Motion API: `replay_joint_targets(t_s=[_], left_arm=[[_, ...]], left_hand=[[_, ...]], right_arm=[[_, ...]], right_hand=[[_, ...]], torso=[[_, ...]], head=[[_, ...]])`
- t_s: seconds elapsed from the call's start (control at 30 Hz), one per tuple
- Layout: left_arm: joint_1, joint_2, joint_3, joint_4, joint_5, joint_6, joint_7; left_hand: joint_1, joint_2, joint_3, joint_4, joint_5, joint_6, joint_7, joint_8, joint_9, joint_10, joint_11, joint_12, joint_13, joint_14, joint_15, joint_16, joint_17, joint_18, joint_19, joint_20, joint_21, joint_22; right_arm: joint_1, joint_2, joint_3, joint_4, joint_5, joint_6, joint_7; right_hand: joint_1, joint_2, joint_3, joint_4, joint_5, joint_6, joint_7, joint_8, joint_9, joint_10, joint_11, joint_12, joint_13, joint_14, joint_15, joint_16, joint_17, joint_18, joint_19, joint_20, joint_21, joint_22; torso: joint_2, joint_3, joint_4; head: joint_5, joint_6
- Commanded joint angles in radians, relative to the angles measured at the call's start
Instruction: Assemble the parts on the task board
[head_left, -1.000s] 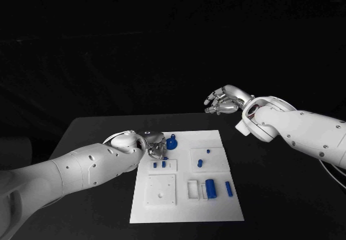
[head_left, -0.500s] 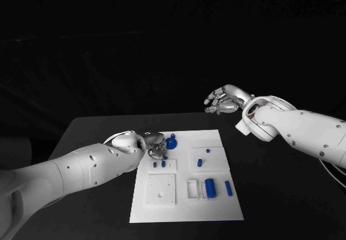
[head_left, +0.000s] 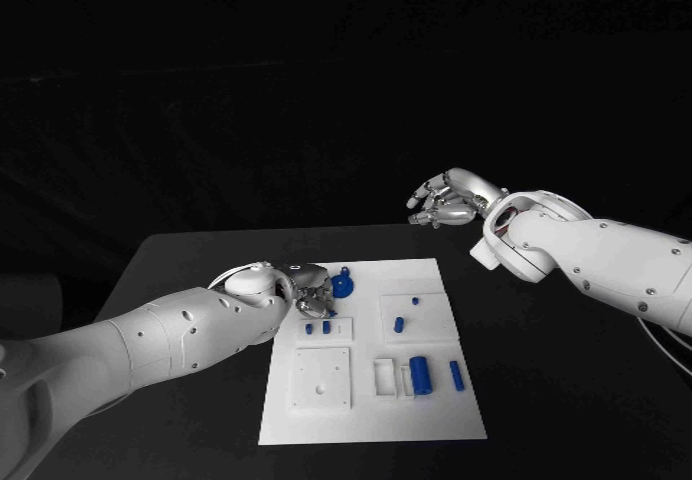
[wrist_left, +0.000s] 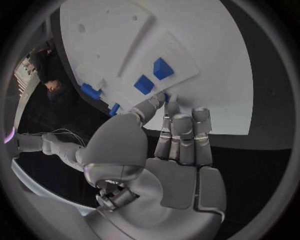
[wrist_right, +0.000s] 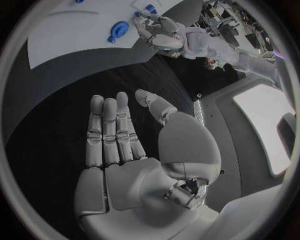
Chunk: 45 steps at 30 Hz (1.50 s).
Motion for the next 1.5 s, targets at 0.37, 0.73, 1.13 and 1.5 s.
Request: replay_joint_targets(t_s=[0.37, 0.73, 1.13, 1.5], left_arm=[[-0.006, 0.019, -0.021, -0.006, -0.027, -0.030, 0.002], [-0.005, 0.033, -0.026, -0.001, -0.094, -0.054, -0.009], [-0.005, 0.046, -0.031, 0.016, -0.168, -0.062, -0.042], [-0.005, 0.056, -0.031, 0.022, -0.185, -0.038, -0.064]], left_hand=[[0.010, 0.009, 0.002, -0.007, -0.004, 0.007, -0.003, 0.005, 0.001, 0.000, -0.009, 0.015, 0.008, 0.006, -0.006, 0.008, 0.005, -0.004, 0.010, -0.072, -0.005, 0.001], [-0.028, -0.057, -0.037, -0.004, -0.005, -0.001, -0.002, 0.000, 0.001, 0.005, -0.008, 0.025, 0.015, 0.013, -0.006, 0.014, 0.012, -0.004, 0.018, -0.076, -0.003, 0.000], [-0.032, -0.101, -0.039, 0.004, -0.004, -0.001, -0.004, -0.002, 0.001, 0.015, -0.011, 0.034, 0.021, 0.021, -0.009, 0.015, 0.016, -0.002, 0.028, -0.079, -0.005, -0.003], [-0.034, -0.106, -0.033, 0.017, -0.004, 0.001, -0.006, -0.002, 0.002, 0.021, -0.013, 0.038, 0.023, 0.025, -0.011, 0.014, 0.017, -0.002, 0.033, -0.081, -0.006, -0.006]], right_arm=[[-0.001, 0.000, 0.000, 0.002, -0.009, 0.008, 0.004], [-0.001, 0.001, 0.000, 0.001, -0.009, 0.008, 0.004], [-0.001, 0.002, 0.000, 0.002, -0.009, 0.009, 0.004], [-0.001, 0.002, 0.000, 0.002, -0.009, 0.008, 0.004]], right_hand=[[-0.007, 0.005, -0.001, 0.004, -0.006, 0.007, 0.000, -0.007, -0.002, -0.009, 0.000, 0.004, 0.003, -0.001, -0.007, 0.006, 0.002, 0.014, 0.001, -0.003, 0.007, 0.024], [-0.007, 0.005, -0.001, 0.004, -0.006, 0.007, 0.000, -0.007, -0.002, -0.010, 0.000, 0.004, 0.005, -0.001, -0.007, 0.006, 0.002, 0.014, 0.001, -0.003, 0.008, 0.024], [-0.009, 0.004, -0.001, 0.005, -0.005, 0.007, 0.000, -0.007, -0.002, -0.010, 0.000, 0.004, 0.007, -0.001, -0.007, 0.006, 0.003, 0.014, 0.000, -0.003, 0.009, 0.024], [-0.010, 0.004, -0.001, 0.005, -0.005, 0.007, 0.001, -0.007, -0.002, -0.011, 0.000, 0.004, 0.010, -0.001, -0.007, 0.006, 0.003, 0.014, 0.000, -0.003, 0.009, 0.024]], torso=[[0.000, 0.0001, 0.0003], [0.000, 0.0003, 0.0005], [0.000, 0.0003, 0.0004], [0.000, 0.0009, -0.0003]], head=[[-0.002, 0.001], [-0.003, 0.001], [-0.003, 0.000], [-0.003, 0.002]])
